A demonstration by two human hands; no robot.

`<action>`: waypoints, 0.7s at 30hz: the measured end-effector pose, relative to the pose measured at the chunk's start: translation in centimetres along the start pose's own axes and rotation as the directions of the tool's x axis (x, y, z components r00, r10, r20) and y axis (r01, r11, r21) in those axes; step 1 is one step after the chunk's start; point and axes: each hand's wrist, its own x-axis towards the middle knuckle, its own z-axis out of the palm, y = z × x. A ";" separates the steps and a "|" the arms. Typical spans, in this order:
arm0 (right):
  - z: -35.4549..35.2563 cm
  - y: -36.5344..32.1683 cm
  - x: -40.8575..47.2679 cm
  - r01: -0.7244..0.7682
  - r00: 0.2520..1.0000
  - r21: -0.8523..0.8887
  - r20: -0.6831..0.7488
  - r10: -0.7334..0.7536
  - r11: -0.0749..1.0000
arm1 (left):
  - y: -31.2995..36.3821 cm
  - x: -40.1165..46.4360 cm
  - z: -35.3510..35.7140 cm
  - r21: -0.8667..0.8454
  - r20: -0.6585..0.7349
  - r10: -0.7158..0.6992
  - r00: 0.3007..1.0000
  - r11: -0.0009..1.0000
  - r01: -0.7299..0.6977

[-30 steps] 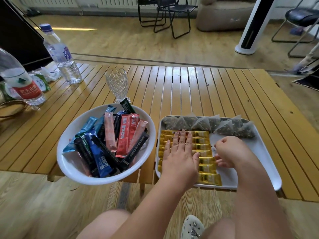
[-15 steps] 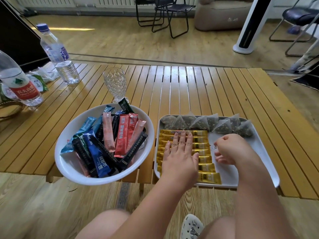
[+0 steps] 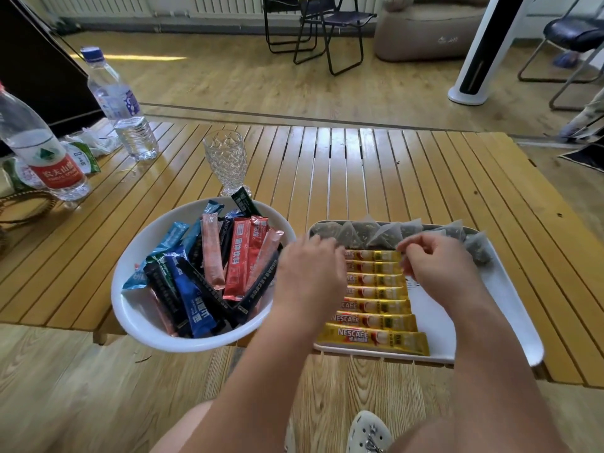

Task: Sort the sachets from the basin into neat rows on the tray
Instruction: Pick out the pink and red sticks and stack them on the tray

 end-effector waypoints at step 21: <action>11.2 -6.2 -2.5 0.119 0.935 0.301 0.287 -0.209 0.946 | -7.7 3.0 -2.9 0.099 -0.048 -0.565 0.823 0.818 0.567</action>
